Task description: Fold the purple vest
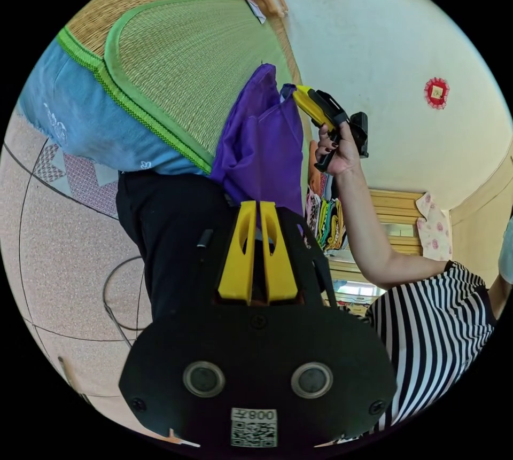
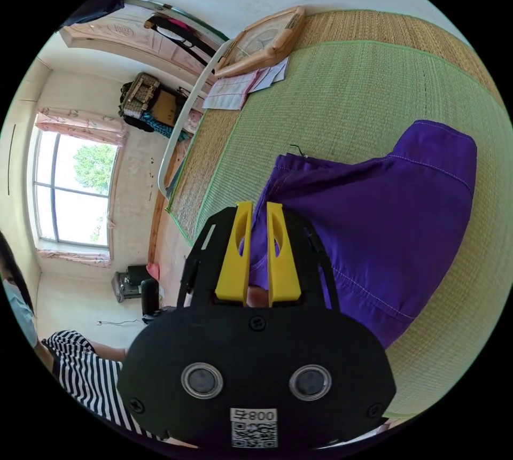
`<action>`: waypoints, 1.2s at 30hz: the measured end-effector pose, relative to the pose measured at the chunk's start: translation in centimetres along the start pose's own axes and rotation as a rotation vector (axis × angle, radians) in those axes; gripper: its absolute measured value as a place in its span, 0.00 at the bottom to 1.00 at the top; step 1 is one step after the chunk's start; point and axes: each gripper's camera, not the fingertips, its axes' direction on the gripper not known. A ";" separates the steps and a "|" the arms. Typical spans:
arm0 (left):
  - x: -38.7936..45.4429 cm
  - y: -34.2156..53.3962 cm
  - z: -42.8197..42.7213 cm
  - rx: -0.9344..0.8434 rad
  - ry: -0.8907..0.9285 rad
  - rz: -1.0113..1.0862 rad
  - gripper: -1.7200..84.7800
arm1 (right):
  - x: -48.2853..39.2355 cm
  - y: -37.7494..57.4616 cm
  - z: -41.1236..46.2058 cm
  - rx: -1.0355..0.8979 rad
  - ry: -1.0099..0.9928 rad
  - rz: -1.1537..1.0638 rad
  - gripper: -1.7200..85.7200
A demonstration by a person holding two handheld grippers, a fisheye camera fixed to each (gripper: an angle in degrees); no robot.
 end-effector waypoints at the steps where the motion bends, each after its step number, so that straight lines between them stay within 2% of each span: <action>1: 0.0 0.0 0.0 0.002 -0.002 0.003 0.03 | -0.1 -0.3 -0.1 -0.012 0.011 -0.012 0.08; 8: -0.5 0.1 0.7 -0.010 -0.026 -0.012 0.03 | 0.8 -2.3 1.2 -0.125 0.094 0.043 0.06; 14: -0.2 0.3 0.8 -0.018 -0.009 -0.016 0.03 | -1.9 -1.5 -1.1 -0.103 0.099 -0.050 0.04; 20: 0.8 0.1 0.9 -0.019 -0.004 -0.007 0.03 | -2.0 -3.2 -0.2 -0.182 0.300 -0.039 0.02; 29: 4.1 0.5 -0.4 0.003 -0.044 0.066 0.02 | -2.1 -1.4 -3.6 -0.121 0.250 0.014 0.02; 36: 6.1 -0.6 -0.9 0.052 -0.094 0.103 0.02 | -6.2 3.4 -8.8 -0.091 0.240 -0.081 0.02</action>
